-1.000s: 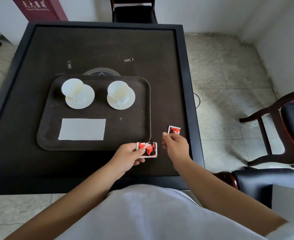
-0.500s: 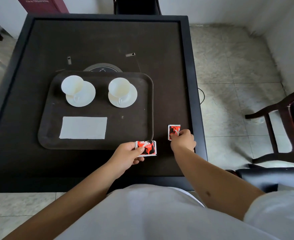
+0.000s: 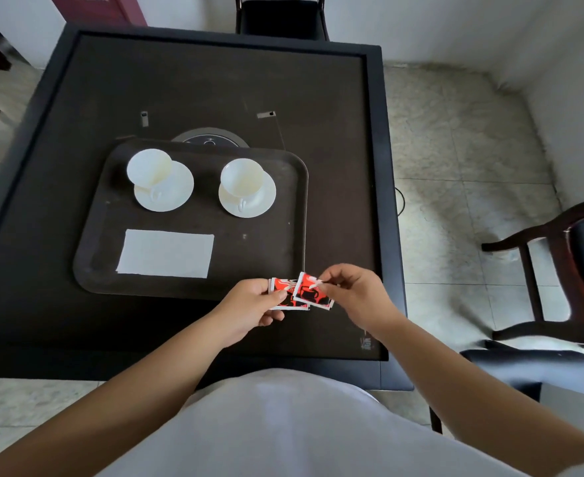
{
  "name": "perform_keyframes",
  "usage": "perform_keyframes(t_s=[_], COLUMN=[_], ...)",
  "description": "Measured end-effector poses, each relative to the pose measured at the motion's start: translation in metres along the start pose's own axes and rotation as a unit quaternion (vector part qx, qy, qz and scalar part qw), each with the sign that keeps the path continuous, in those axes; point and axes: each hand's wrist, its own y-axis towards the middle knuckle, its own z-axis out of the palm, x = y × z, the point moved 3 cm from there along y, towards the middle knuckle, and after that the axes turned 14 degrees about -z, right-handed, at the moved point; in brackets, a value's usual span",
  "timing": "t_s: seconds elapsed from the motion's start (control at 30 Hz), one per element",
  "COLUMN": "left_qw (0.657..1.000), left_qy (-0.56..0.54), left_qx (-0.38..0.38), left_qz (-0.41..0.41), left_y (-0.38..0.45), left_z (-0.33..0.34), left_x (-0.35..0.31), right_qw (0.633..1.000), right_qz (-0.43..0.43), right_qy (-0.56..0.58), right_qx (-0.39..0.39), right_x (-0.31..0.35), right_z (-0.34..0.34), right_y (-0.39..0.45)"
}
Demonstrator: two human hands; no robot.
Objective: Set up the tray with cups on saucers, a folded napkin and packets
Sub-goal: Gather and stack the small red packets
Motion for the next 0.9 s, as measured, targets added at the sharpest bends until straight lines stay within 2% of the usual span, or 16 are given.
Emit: perform_keyframes(t_s=[0.13, 0.4, 0.5, 0.63, 0.77, 0.9], left_qw=[0.999, 0.997, 0.997, 0.997, 0.999, 0.998], left_qy=[0.005, 0.015, 0.048, 0.046, -0.001, -0.045], left_qx=[0.047, 0.066, 0.045, 0.028, 0.035, 0.034], left_qz=[0.016, 0.039, 0.051, 0.050, 0.027, -0.010], left_y=[-0.007, -0.014, -0.014, -0.014, -0.012, -0.010], left_z=[0.002, -0.001, -0.004, -0.008, -0.010, -0.009], left_x=[-0.006, -0.005, -0.004, -0.001, 0.003, 0.008], right_qw=[0.996, 0.977, 0.970, 0.982, 1.000, 1.000], right_qz=[-0.008, -0.115, -0.155, -0.088, -0.004, 0.001], right_qy=[-0.083, -0.177, -0.185, -0.158, 0.011, 0.011], right_qx=[0.009, 0.001, -0.008, -0.046, -0.003, -0.025], right_x=[0.010, 0.028, 0.031, 0.024, 0.017, 0.014], right_z=[0.004, 0.022, 0.029, 0.033, 0.043, 0.054], right_y=[-0.001, -0.002, -0.001, -0.001, -0.001, -0.003])
